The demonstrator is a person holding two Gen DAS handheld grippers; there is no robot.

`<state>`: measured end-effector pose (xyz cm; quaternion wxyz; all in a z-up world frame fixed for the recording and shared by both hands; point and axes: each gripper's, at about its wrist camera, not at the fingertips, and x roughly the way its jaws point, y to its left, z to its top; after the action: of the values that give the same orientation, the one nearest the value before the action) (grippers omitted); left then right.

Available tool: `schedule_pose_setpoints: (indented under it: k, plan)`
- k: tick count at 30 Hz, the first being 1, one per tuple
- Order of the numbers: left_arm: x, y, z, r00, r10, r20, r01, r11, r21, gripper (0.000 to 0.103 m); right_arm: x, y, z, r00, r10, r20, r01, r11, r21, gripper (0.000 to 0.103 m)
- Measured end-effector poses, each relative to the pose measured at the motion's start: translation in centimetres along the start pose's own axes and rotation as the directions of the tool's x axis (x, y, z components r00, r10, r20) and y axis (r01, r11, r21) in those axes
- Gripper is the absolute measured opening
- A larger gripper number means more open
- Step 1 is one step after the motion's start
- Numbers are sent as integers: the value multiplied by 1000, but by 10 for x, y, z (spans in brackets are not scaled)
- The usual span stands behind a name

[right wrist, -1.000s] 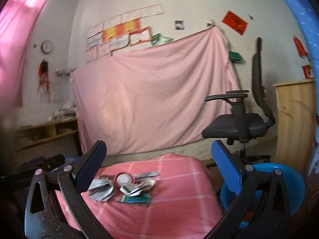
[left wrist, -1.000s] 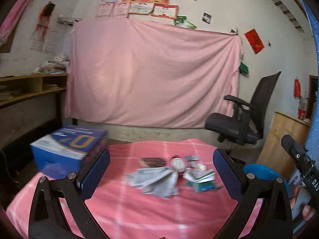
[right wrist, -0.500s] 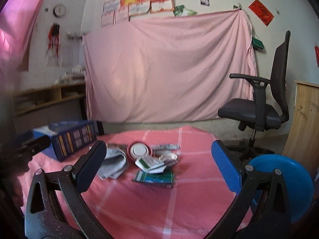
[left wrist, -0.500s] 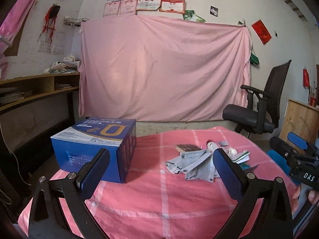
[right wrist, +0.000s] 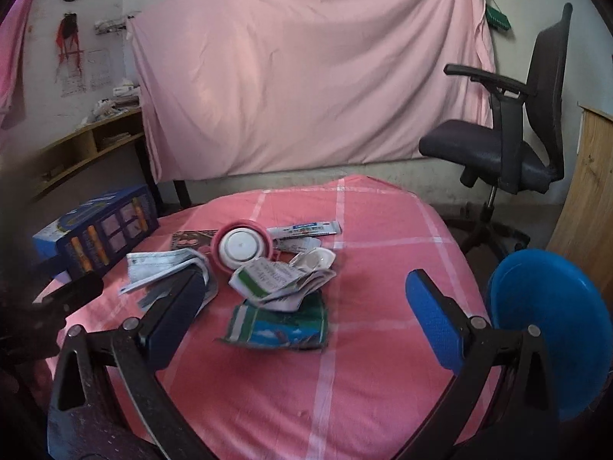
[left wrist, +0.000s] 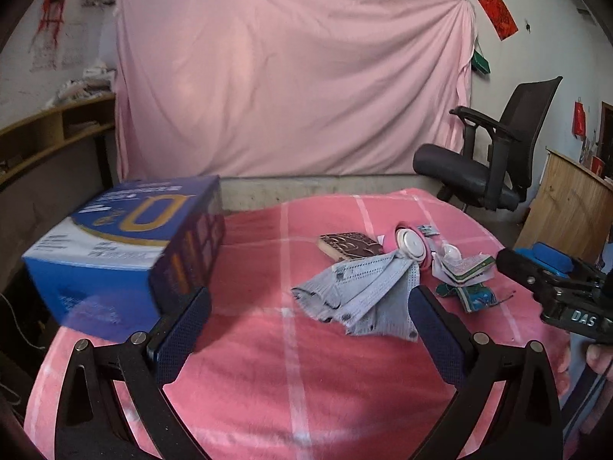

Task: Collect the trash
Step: 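Grasp the grey face mask with the left gripper while the right grasps the white receipt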

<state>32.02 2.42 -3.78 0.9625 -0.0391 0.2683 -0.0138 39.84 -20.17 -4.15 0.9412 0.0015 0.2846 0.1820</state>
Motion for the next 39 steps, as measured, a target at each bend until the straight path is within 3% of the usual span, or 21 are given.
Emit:
schedule_pose_setpoints:
  k: [4, 9, 11, 15, 18, 23, 26, 31, 39]
  plan:
    - [12, -2, 10, 999, -32, -21, 31, 999, -13, 99, 22, -4, 2, 997, 12, -78, -11, 1000, 15, 103]
    - [30, -6, 16, 996, -71, -59, 72, 997, 9, 89, 36, -10, 1, 990, 46, -132, -40, 998, 48, 102]
    - [39, -10, 16, 991, -88, -96, 91, 995, 28, 74, 40, -12, 1, 987, 67, -147, -58, 996, 63, 93]
    - [47, -16, 12, 985, -92, -144, 101, 993, 59, 61, 41, -12, -2, 980, 117, -159, -106, 991, 79, 79]
    - [46, -21, 11, 986, -89, -143, 103, 990, 95, 41, 42, -7, -3, 974, 146, -171, -135, 988, 73, 75]
    - [39, -31, 7, 990, -74, -122, 93, 983, 161, 12, 35, -9, -6, 973, 174, -152, -162, 983, 88, 59]
    - [34, -34, 5, 992, -57, -116, 78, 980, 183, 6, 33, -14, -9, 963, 219, -159, -201, 972, 119, 46]
    - [24, -34, -1, 994, -48, -98, 63, 986, 154, 2, 28, -17, -13, 951, 267, -156, -246, 959, 142, 36]
    - [13, -44, -3, 996, -22, -90, 37, 986, 161, 0, 11, -13, -14, 955, 276, -111, -266, 959, 97, 33]
